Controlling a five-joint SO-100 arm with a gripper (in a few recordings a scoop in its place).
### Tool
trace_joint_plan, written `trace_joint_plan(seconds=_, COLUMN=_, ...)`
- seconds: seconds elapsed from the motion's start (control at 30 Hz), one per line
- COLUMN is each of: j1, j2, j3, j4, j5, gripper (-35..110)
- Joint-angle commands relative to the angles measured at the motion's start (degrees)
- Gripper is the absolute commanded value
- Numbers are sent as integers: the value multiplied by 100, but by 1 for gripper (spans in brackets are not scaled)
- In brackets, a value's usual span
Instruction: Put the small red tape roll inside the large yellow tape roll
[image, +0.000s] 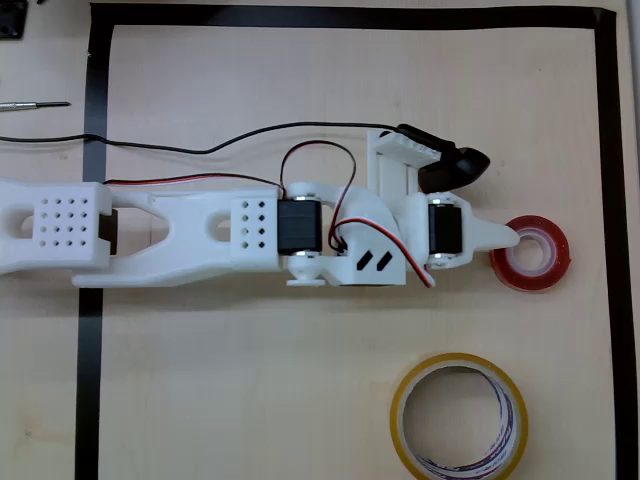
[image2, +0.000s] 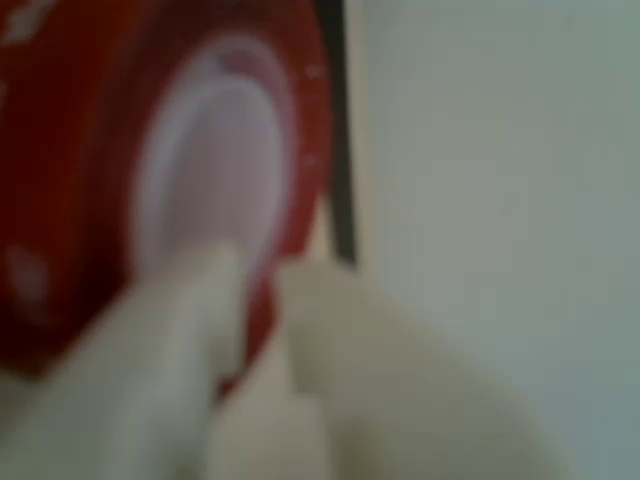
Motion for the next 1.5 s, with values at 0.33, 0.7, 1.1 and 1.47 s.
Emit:
trace_joint_plan(seconds=0.33, j1=167, j2=949, j3=-378, j4=1371, j5=598, gripper=0)
trace_joint_plan(seconds=0.7, j1=237, j2=413, j3=-1696, j4=2839, j5=606, gripper=0)
trace_joint_plan(seconds=1.1, j1=176, j2=703, j3=-1696, j4=3841, j5=606, gripper=0)
trace_joint_plan(seconds=1.47, j1=123, j2=1028, j3=-1705, j4=5247, j5=606, gripper=0)
